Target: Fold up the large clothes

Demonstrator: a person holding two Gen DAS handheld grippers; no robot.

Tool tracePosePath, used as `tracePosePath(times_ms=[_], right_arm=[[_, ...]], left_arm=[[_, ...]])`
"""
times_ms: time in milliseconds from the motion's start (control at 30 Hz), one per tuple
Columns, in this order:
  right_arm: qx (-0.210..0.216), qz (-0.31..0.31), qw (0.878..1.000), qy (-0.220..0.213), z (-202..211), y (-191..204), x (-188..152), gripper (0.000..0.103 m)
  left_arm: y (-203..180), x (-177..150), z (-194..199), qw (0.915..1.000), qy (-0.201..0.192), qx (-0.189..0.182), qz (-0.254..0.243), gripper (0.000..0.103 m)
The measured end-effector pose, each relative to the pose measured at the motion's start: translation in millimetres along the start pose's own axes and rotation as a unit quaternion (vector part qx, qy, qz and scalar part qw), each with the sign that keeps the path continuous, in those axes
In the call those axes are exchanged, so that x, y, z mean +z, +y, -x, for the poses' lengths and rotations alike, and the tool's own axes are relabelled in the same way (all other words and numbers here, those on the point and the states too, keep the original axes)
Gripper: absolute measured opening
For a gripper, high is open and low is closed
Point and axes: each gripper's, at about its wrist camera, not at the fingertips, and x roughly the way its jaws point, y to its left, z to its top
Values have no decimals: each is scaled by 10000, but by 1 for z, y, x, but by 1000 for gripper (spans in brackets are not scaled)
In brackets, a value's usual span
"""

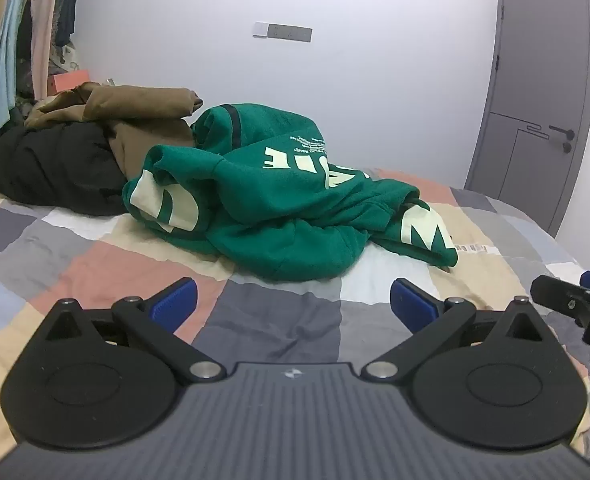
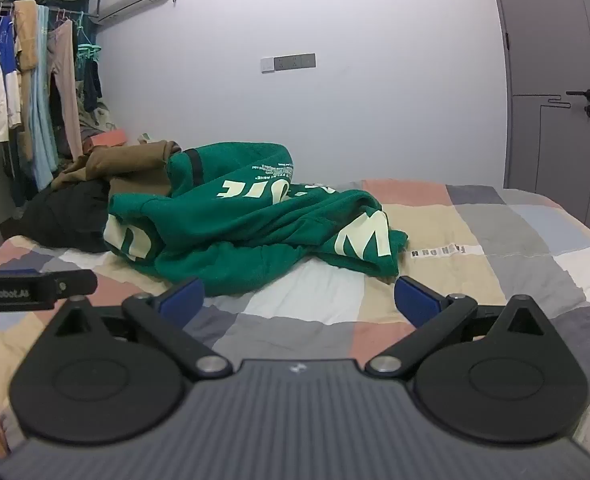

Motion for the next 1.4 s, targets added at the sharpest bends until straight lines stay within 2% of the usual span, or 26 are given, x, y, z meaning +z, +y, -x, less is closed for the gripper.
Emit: tracePosePath(times_ms=[1400], right_arm=[[1, 8, 10000, 31, 0, 2, -4, 103]], left_arm=[[-5, 3, 5, 10000, -54, 12, -35, 103]])
